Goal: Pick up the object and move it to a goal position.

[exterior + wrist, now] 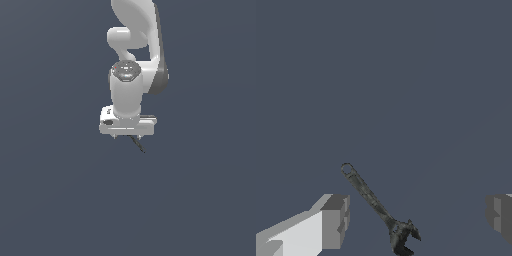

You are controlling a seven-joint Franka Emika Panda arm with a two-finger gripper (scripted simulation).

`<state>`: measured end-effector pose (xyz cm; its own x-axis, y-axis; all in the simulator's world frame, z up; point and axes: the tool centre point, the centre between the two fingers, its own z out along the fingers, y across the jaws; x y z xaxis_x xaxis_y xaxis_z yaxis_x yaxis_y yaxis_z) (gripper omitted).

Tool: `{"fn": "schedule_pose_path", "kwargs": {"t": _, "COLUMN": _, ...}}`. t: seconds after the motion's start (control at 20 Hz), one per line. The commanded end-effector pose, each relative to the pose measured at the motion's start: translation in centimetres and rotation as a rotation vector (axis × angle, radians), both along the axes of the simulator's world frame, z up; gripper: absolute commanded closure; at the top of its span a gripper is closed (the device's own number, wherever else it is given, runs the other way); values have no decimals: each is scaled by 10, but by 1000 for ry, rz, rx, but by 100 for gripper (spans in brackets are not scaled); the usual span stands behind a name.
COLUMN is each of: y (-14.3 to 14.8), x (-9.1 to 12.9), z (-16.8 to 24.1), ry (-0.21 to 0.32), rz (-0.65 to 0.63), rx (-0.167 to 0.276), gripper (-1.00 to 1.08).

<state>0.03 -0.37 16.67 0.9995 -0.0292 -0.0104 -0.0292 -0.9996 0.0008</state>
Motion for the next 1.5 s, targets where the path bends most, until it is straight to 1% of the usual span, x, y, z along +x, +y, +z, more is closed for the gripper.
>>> {"fn": "schedule_pose_path", "kwargs": {"t": 0.0, "y": 0, "x": 0, "z": 0, "ry": 0, "rz": 0, "rx": 0, "gripper": -92}}
{"fn": "schedule_pose_path", "kwargs": {"t": 0.45, "y": -3, "x": 3, "z": 4, "ry": -8, "rz": 1, "rx": 23, "gripper": -92}}
{"fn": "schedule_pose_path", "kwargs": {"t": 0.85, "y": -2, "x": 0, "z": -2, "ry": -8, "rz": 25, "rx": 20, "gripper": -92}}
{"fn": "schedule_pose_path", "kwargs": {"t": 1.15, "y": 1, "x": -11, "z": -20, "ry": -8, "rz": 107, "rx": 14, "gripper": -92}}
{"fn": "schedule_pose_path", "kwargs": {"t": 1.45, "y": 7, "x": -33, "z": -50, "ry": -8, "rz": 250, "rx": 6, "gripper": -92}}
